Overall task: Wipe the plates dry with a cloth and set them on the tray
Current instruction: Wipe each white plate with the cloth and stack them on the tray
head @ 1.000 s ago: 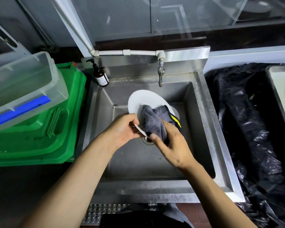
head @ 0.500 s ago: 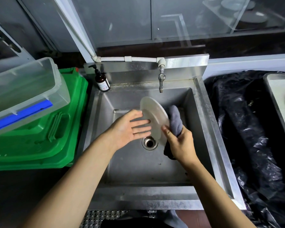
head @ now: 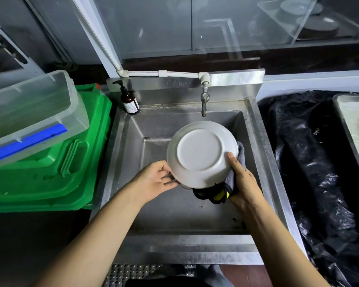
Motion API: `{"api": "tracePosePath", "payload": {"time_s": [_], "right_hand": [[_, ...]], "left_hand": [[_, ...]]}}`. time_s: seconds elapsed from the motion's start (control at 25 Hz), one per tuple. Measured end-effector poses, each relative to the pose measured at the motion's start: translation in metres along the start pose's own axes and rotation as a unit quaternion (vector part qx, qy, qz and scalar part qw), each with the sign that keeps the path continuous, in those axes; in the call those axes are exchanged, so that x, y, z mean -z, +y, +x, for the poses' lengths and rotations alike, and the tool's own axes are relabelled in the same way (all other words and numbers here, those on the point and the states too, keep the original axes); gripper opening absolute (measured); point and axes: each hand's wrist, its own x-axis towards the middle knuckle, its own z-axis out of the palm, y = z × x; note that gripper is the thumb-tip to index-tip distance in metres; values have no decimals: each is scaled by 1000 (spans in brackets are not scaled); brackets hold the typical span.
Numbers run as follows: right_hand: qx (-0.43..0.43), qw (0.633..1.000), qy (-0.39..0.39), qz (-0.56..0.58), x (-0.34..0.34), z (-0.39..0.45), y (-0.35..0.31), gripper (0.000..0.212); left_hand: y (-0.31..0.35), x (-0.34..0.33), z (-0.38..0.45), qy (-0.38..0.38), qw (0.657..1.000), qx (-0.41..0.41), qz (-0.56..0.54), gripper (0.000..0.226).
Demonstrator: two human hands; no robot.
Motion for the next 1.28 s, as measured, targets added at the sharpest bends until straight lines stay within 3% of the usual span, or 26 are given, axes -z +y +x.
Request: {"api": "tracePosePath", "payload": {"time_s": [0.12,0.24,0.56,0.72,0.84,1.0,1.08,1.16,1.28], "right_hand": [[-2,997,-48,58,7,6,1,43],[10,992,-95,78,12,11,4,47],[-17,991,-86,99,13,9,5,33],[-11,991,-83,105,13,8,6,50],[-21,992,-81,97,15,6,8,48],[-3,997,-27,70,15,8,14,21],[-9,996,76,41,15,13,10,27],[-10,982,181,-59,15,18,4,22],[67,966,156,-195,4,25,-1,11]], "left_hand": [[-1,-2,-1,-49,997,-7,-52,47],[-3,-9,-5,-100,990,-27,-96,63],[-4,-19,-14,-174,974,-49,-134,61],[-4,-25,-16,-182,974,-57,-121,63],[-4,-28,-18,-171,978,-62,-103,63],[0,-24,-21,-159,981,-77,-76,58],[4,-20,-21,-151,983,-84,-60,56],[6,-18,-19,-126,988,-85,-28,51],[2,-24,-20,-116,987,-91,62,47]]}}
